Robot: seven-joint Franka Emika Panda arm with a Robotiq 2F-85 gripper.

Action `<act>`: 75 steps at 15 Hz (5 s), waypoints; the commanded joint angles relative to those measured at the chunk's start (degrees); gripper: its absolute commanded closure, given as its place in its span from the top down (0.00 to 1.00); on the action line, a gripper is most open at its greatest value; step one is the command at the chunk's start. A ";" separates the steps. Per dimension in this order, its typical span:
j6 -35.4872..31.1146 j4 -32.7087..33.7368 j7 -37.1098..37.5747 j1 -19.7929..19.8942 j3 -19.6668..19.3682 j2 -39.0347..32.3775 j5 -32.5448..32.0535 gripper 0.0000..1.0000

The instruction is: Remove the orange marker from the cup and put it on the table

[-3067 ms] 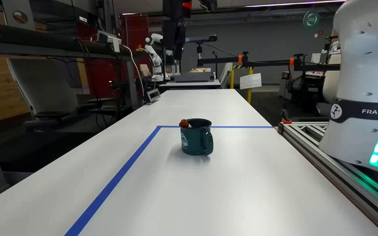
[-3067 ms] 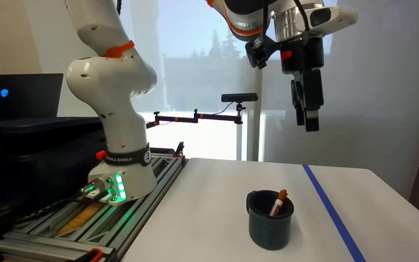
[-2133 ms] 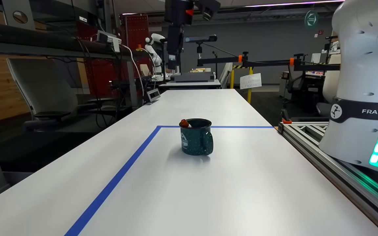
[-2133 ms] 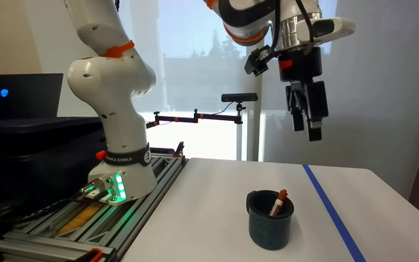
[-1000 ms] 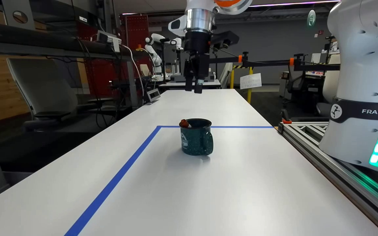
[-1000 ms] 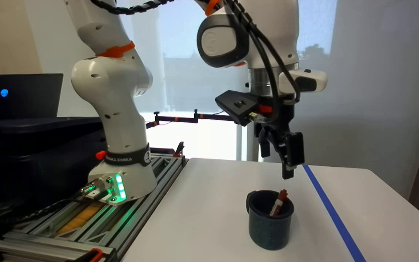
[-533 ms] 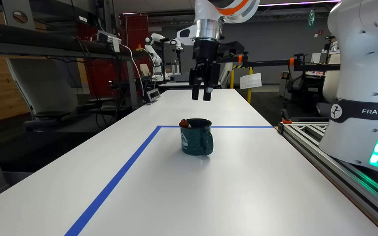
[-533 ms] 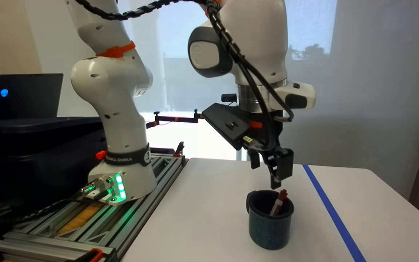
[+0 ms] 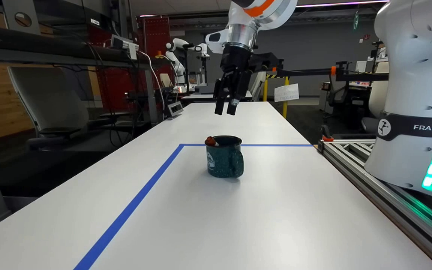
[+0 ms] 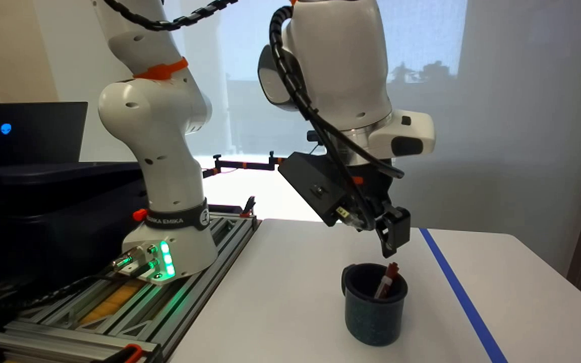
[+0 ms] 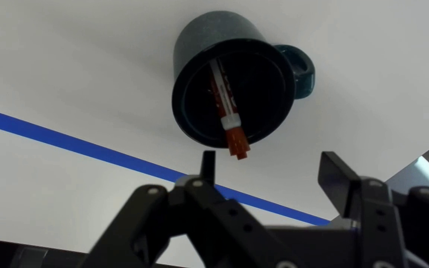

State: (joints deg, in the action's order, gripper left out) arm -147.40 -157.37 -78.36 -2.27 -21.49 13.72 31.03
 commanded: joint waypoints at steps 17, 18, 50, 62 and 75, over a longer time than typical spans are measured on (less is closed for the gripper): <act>-5.48 1.74 -41.79 -6.65 -1.49 -12.07 37.09 0.66; -5.53 2.24 -43.09 -6.60 -1.44 -12.78 38.54 0.64; -8.70 2.69 -46.07 -5.99 -0.73 -14.16 42.47 0.13; -8.28 1.75 -46.23 -6.03 -0.55 -15.15 42.87 0.54; -7.74 3.92 -46.40 -5.96 0.22 -17.71 43.84 0.02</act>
State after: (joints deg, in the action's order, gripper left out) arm -154.93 -153.82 -125.22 -8.10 -21.39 -3.77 74.81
